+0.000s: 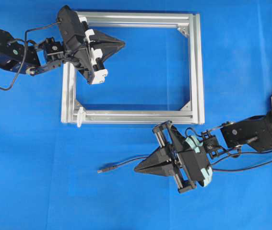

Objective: Insert the wire through the string loop located on the left side.
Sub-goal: 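Open the right gripper and move it over the black USB cable end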

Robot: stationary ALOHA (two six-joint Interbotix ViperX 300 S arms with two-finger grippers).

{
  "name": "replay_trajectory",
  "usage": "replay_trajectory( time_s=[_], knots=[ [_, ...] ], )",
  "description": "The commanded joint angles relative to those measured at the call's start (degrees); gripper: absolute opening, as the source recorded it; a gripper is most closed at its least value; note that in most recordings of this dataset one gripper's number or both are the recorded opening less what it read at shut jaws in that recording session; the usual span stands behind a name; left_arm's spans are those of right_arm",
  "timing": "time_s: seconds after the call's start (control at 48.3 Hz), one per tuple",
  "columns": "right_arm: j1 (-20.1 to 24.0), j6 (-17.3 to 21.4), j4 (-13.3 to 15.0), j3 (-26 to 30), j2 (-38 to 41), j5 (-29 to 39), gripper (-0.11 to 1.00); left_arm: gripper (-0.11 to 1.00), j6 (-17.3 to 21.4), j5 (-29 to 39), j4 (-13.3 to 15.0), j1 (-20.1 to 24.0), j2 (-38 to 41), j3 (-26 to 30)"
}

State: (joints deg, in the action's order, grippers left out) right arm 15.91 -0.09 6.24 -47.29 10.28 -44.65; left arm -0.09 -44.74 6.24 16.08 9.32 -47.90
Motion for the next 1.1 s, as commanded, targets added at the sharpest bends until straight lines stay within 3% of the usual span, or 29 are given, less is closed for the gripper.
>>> replay_trajectory(
  time_s=[0.0,0.704,0.786,1.035,1.076],
  knots=[
    [0.4,0.6,-0.3,0.8,-2.8,-0.4,0.01,0.00,-0.3,0.4,-0.8,-0.4,-2.0,0.4],
    [0.0,5.8,-0.8,1.7,-2.8,1.5,0.02,0.00,-0.2,0.2,-1.1,-0.7,-2.2,-0.3],
    [0.0,6.2,-1.4,1.6,-2.8,1.5,0.17,0.00,-0.2,0.2,-1.0,-0.8,-2.2,-0.2],
    [0.0,6.3,-3.8,1.7,-2.7,3.3,0.89,0.00,-0.2,0.2,-1.1,-0.7,-2.2,-0.3],
    [0.0,6.3,-3.9,1.6,-2.7,3.4,0.90,0.00,-0.2,0.1,-1.1,-0.8,-2.2,-0.2]
  ],
)
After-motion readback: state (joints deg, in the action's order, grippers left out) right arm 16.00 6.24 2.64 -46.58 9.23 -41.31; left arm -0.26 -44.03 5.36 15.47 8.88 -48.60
